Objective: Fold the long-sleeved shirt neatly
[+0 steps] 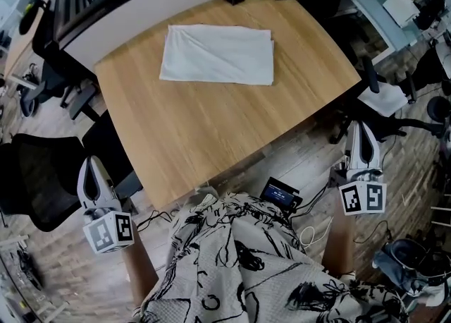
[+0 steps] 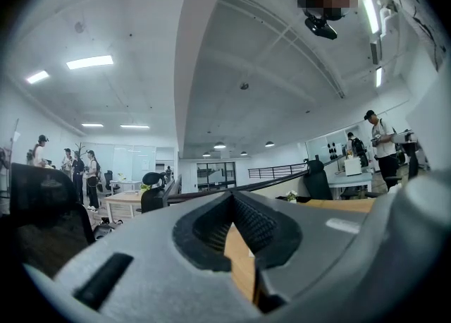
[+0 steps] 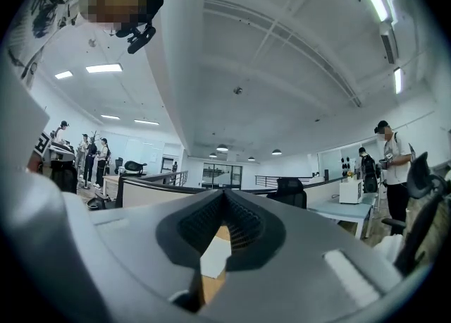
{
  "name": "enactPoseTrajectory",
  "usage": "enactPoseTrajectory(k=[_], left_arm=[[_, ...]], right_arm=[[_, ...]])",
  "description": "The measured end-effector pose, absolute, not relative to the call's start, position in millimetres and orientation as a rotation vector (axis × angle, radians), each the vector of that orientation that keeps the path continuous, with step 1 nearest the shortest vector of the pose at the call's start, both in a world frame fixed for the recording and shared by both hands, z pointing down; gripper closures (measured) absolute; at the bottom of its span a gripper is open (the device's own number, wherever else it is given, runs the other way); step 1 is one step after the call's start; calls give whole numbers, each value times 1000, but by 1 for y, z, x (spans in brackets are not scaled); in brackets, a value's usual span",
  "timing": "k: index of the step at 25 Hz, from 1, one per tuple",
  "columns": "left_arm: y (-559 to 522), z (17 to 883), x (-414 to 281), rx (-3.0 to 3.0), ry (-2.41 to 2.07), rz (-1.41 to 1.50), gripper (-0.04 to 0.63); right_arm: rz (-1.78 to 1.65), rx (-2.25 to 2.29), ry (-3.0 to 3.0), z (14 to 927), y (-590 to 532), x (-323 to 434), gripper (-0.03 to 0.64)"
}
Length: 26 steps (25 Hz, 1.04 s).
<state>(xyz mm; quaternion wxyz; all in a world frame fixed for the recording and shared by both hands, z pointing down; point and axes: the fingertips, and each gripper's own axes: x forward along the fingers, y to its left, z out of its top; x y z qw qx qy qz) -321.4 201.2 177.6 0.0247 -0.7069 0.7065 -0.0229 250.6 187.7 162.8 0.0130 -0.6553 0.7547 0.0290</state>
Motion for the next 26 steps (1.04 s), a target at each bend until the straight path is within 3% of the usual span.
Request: enactPoseTrajectory(k=[26], left_arm=[[205,173,-320,-2200,2167,-117,592]], right_arm=[[43,-2017,2413,166,182,234,606]])
